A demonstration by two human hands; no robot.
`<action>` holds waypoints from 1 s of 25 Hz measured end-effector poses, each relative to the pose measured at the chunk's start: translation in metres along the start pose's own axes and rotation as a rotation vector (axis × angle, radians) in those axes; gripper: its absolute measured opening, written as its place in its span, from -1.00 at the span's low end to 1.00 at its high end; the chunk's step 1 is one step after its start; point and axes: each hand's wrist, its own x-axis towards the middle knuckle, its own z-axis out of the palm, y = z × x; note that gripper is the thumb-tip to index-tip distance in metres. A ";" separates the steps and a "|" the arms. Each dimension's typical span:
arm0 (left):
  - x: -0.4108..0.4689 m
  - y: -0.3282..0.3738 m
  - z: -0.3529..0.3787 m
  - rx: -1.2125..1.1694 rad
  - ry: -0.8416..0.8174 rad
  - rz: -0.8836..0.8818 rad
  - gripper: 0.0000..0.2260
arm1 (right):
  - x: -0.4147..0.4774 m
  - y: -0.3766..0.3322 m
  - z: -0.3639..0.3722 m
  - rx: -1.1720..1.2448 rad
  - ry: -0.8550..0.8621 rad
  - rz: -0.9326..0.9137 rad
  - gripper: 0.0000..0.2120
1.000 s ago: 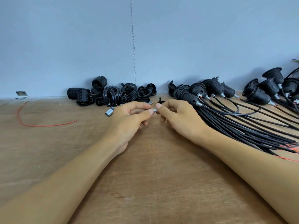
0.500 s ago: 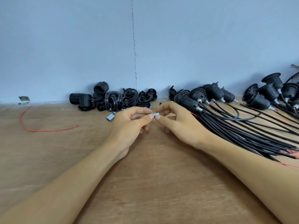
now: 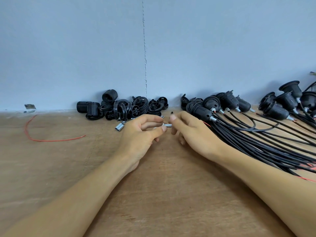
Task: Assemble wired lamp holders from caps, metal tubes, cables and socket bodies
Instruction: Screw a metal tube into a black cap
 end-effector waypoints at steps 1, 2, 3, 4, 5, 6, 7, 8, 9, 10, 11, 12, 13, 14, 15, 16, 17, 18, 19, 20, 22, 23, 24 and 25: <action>0.000 0.000 0.000 0.001 0.008 0.009 -0.82 | 0.000 0.001 0.000 -0.036 -0.022 -0.024 -0.84; -0.001 0.000 0.000 0.008 0.008 0.020 -0.81 | 0.000 0.001 0.000 -0.059 -0.039 -0.045 -0.89; -0.001 0.000 0.001 0.015 0.000 0.033 -0.79 | 0.000 0.002 0.000 -0.065 -0.047 -0.059 -0.85; -0.002 0.000 0.002 0.018 -0.013 0.045 -0.77 | 0.000 0.003 0.000 -0.059 -0.044 -0.058 -0.78; -0.003 0.001 0.003 0.016 -0.028 0.056 -0.75 | 0.001 0.002 0.000 -0.045 -0.032 -0.053 -0.72; -0.003 0.001 0.004 0.013 -0.040 0.057 -0.72 | 0.001 0.002 -0.001 -0.027 -0.020 -0.048 -0.69; -0.003 0.001 0.006 0.009 -0.041 0.046 -0.72 | 0.001 0.003 -0.001 -0.004 -0.013 -0.042 -0.69; -0.003 0.001 0.006 0.005 -0.028 0.025 -0.73 | 0.002 0.004 -0.002 0.019 -0.017 -0.037 -0.70; -0.002 0.001 0.006 0.007 -0.008 0.006 -0.76 | 0.002 0.004 -0.002 0.039 -0.026 -0.037 -0.71; -0.001 0.000 0.005 0.031 0.009 -0.009 -0.76 | 0.003 0.006 -0.002 0.053 -0.030 -0.037 -0.71; 0.000 -0.001 0.004 0.072 0.011 -0.021 -0.73 | 0.003 0.007 -0.002 0.069 -0.023 -0.035 -0.71; 0.001 -0.002 0.003 0.119 0.002 -0.034 -0.68 | 0.004 0.007 -0.002 0.085 -0.011 -0.027 -0.71; 0.002 -0.003 0.001 0.150 -0.014 -0.045 -0.63 | 0.004 0.007 -0.002 0.095 -0.001 -0.018 -0.71; 0.001 -0.003 0.001 0.157 -0.028 -0.053 -0.61 | 0.004 0.007 -0.002 0.096 0.004 -0.016 -0.71; 0.002 -0.003 0.002 0.134 -0.038 -0.055 -0.63 | 0.003 0.007 -0.001 0.085 0.001 -0.021 -0.71; 0.001 -0.001 0.002 0.098 -0.038 -0.057 -0.68 | 0.003 0.006 -0.001 0.067 -0.005 -0.030 -0.71; 0.001 0.000 0.003 0.065 -0.032 -0.058 -0.74 | 0.002 0.006 -0.001 0.053 -0.012 -0.039 -0.72; 0.001 0.001 0.004 0.057 -0.018 -0.062 -0.78 | 0.002 0.006 -0.001 0.050 -0.018 -0.043 -0.72; 0.002 -0.001 0.003 0.074 -0.011 -0.064 -0.80 | 0.002 0.006 -0.001 0.059 -0.021 -0.042 -0.72; 0.003 -0.002 0.003 0.110 -0.011 -0.071 -0.80 | 0.002 0.006 -0.001 0.076 -0.020 -0.035 -0.72; 0.003 -0.003 0.003 0.187 -0.035 -0.087 -0.71 | 0.003 0.005 -0.002 0.108 -0.010 -0.013 -0.71; 0.003 -0.004 0.003 0.199 -0.046 -0.091 -0.69 | 0.003 0.004 -0.002 0.110 -0.007 -0.009 -0.71; 0.002 -0.003 0.002 0.189 -0.051 -0.093 -0.71 | 0.002 0.004 -0.002 0.102 -0.008 -0.012 -0.71; 0.002 -0.002 0.002 0.154 -0.058 -0.087 -0.75 | 0.002 0.004 -0.001 0.088 -0.012 -0.022 -0.71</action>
